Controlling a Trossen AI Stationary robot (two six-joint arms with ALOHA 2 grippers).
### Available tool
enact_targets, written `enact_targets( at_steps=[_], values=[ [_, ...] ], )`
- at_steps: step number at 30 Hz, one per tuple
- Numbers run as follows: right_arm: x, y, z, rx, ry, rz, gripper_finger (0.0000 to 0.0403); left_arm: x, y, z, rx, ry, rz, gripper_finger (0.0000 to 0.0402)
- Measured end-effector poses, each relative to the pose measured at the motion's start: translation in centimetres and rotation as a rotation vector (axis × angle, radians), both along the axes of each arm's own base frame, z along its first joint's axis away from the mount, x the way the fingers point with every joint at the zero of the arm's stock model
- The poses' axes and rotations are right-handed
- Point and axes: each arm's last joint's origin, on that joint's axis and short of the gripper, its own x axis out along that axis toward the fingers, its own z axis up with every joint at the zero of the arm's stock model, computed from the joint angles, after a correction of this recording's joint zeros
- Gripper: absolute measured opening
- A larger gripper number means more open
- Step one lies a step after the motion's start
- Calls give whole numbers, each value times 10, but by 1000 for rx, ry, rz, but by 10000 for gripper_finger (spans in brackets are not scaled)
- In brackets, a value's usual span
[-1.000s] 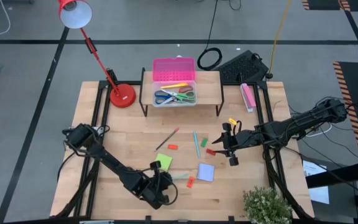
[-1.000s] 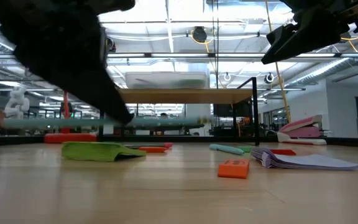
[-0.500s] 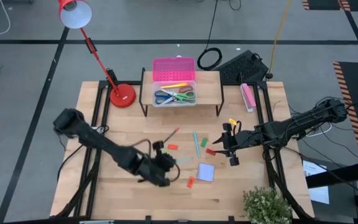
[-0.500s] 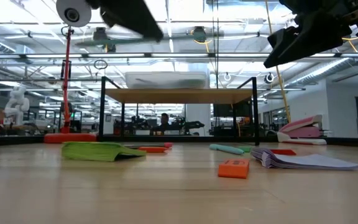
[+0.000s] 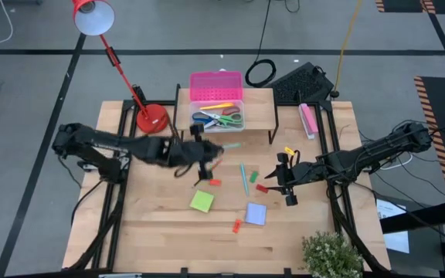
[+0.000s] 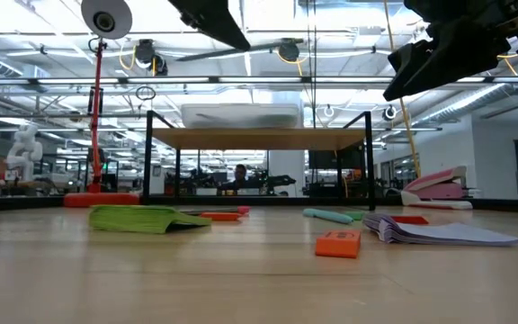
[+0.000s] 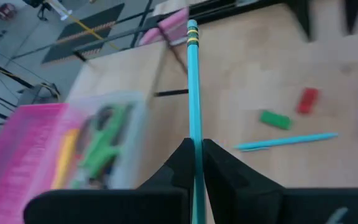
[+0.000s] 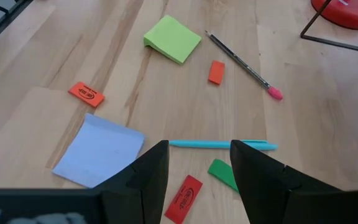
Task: Pack school essentials
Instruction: Put the light blue pencil into the pink supply box on the shelf, then put the light blue pen into the pink supply box on the shelf
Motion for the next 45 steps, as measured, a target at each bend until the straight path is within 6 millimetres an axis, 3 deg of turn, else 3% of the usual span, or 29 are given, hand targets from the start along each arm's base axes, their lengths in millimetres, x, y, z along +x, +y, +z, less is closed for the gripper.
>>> enact_targets(
  at_steps=[7, 14, 19, 25, 35, 45],
  values=[
    [0, 0, 0, 1, 0, 0, 164, 1, 68, 6, 76, -1, -43, 26],
    [0, 0, 0, 0, 0, 0, 164, -15, 136, 9, 32, -42, -76, 26],
    [0, 0, 0, 0, 0, 0, 164, -25, 169, 1, -40, -53, -102, 26],
    [-1, 0, -2, -1, 5, -1, 164, -22, 184, -12, -37, -21, -114, 26],
    [-5, -1, -15, 6, 39, -14, 164, -15, 192, -25, 14, 22, -101, 29],
    [-4, -1, -14, 12, 28, -16, 164, -16, 194, -25, 52, 58, -34, 118]
  ],
)
